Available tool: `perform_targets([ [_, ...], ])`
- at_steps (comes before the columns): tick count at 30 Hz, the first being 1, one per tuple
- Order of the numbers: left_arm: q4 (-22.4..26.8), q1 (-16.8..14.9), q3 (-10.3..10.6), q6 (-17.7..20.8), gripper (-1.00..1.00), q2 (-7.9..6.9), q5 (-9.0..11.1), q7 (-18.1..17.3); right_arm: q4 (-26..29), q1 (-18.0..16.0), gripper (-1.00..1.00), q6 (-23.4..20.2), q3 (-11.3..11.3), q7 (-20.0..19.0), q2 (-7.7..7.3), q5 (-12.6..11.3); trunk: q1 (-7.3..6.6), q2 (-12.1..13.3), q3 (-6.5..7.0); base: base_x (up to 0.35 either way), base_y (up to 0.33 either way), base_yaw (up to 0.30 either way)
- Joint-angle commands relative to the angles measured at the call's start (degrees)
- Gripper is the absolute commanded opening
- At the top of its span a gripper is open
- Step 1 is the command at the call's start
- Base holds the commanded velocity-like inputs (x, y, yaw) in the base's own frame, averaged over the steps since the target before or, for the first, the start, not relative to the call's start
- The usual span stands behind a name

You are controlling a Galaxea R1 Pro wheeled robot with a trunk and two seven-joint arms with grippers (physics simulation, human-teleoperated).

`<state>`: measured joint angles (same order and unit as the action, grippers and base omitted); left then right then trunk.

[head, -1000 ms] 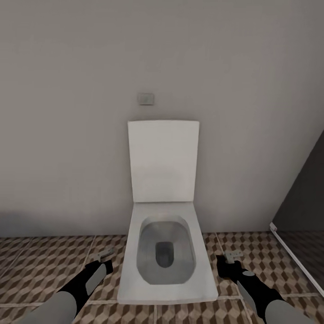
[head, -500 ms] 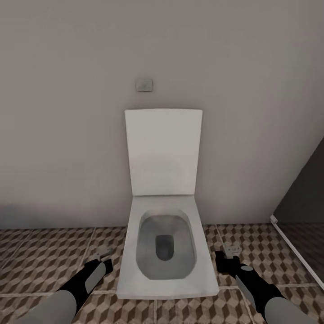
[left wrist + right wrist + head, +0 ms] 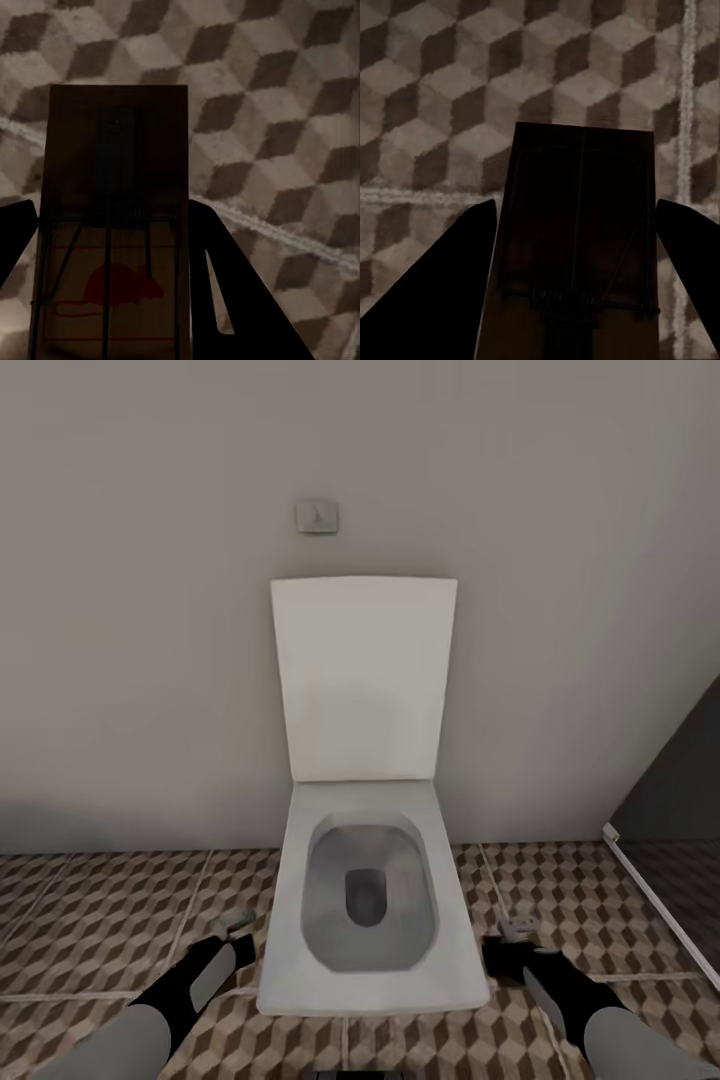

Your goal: Take the four mousetraps from the cabinet in the bathroom and place them on the bathroom floor. Make sure all four end up on the same floor surface, and ensure that at least two of them are either under or directly next to the same bathroom sink.

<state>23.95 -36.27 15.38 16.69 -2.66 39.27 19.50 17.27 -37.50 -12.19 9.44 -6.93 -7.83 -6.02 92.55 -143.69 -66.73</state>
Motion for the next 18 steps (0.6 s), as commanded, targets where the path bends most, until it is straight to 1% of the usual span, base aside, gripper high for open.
perform_targets([
  [1,0.0,0.0,0.1,0.0,-1.0,0.06,-0.2,-0.2,-0.7,-0.4,-1.0,-0.1,0.0,0.1,0.0,0.0,0.02,0.0,-0.23,0.0,0.0,0.0],
  [3,-0.1,0.0,0.3,0.0,-1.0,0.23,-0.4,-0.5,-2.0,-1.2,-1.0,-0.3,0.0,0.1,0.0,-0.2,0.07,0.0,-0.67,0.0,0.0,0.0],
  [5,-0.1,0.0,0.5,0.1,-1.0,0.36,-1.5,-0.8,-2.5,-1.6,-1.0,-0.1,0.0,0.1,0.0,-0.9,0.12,-0.1,-1.12,0.0,0.0,0.0],
  [6,-0.1,0.0,1.3,0.1,-1.0,0.57,-4.1,-0.9,-2.7,-1.8,-1.0,1.7,-0.1,0.0,-0.06,-3.0,0.15,-0.1,-1.34,0.0,0.0,0.0],
  [8,-0.1,0.0,1.7,0.2,-1.0,0.67,-6.0,-1.0,-2.8,-1.8,-1.0,4.2,-0.1,0.0,-0.1,-4.5,0.2,-0.1,-1.78,0.0,0.0,0.0],
  [9,-0.1,-0.1,1.9,0.4,-1.0,0.74,-7.6,-1.0,-2.8,-1.9,-1.0,7.2,-0.1,0.0,-0.13,-5.6,0.23,-0.1,-2.0,0.0,0.0,0.0],
  [11,0.3,-0.9,2.2,0.9,-1.0,0.95,-10.4,-0.9,-3.0,-1.9,-1.0,11.9,-0.1,0.0,-0.14,-6.8,0.28,-0.2,-2.44,0.0,0.0,0.0],
  [12,0.5,-1.5,2.7,1.6,-1.0,1.27,-13.0,-0.9,-3.0,-1.9,-1.0,13.8,-0.1,0.0,-0.16,-7.1,0.31,-0.2,-2.67,0.0,0.0,0.0],
  [13,0.5,-1.7,3.1,1.9,-1.0,1.42,-14.9,-0.9,-3.0,-1.9,-1.0,14.6,-0.1,-0.1,-0.16,-7.2,0.33,-0.2,-2.89,0.0,0.0,0.0],
  [15,0.5,-1.9,3.3,1.9,-1.0,1.57,-16.5,-1.0,-3.0,-1.9,-1.0,15.2,-0.1,-0.1,-0.17,-7.3,0.38,-0.2,-3.33,0.0,0.0,0.0],
  [16,0.3,-2.0,3.5,1.8,-1.0,1.76,-17.8,-1.0,-3.0,-1.9,-1.0,15.8,-0.1,-0.1,-0.19,-7.3,0.41,-0.2,-3.55,0.0,0.0,0.0],
  [18,0.1,-2.0,3.6,1.6,-1.0,1.94,-18.6,-1.2,-3.0,-1.9,-1.0,16.1,-0.1,-0.2,-0.21,-7.4,0.46,-0.2,-4.0,0.0,0.0,0.0],
])
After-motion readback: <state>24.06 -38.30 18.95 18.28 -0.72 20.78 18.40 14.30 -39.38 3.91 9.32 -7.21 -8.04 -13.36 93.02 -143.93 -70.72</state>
